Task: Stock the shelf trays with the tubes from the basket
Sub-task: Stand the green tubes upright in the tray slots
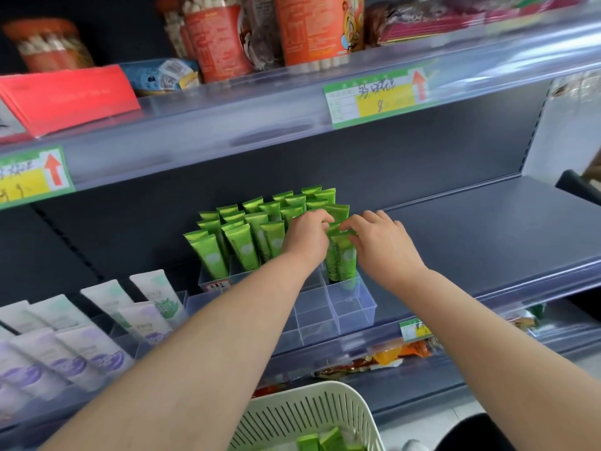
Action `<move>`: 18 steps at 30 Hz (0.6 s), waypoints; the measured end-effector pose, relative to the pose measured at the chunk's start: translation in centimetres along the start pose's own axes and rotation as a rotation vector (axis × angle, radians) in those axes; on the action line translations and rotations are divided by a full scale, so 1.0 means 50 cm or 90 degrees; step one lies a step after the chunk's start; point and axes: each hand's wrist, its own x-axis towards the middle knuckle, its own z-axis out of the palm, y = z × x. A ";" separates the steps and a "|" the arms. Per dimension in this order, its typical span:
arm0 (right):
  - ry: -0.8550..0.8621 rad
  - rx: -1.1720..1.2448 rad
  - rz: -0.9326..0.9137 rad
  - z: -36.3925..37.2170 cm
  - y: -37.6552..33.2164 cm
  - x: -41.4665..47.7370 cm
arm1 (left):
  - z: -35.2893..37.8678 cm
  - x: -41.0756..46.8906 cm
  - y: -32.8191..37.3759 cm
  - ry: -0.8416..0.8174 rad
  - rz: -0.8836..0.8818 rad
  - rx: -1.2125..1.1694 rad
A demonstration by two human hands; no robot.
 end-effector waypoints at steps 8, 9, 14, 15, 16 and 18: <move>0.055 -0.052 -0.038 -0.015 -0.023 -0.014 | -0.052 -0.030 -0.005 0.036 0.044 0.091; 0.063 -0.060 -0.044 -0.018 -0.027 -0.016 | -0.060 -0.039 -0.007 0.036 0.059 0.115; 0.071 -0.100 -0.070 -0.022 -0.056 -0.046 | -0.095 -0.095 -0.032 0.022 0.138 0.243; 0.066 -0.104 -0.075 -0.020 -0.063 -0.057 | -0.100 -0.108 -0.041 0.019 0.147 0.260; 0.060 -0.108 -0.082 -0.017 -0.070 -0.068 | -0.104 -0.121 -0.050 0.018 0.155 0.277; 0.053 -0.110 -0.097 -0.007 -0.085 -0.091 | -0.110 -0.150 -0.073 0.008 0.164 0.305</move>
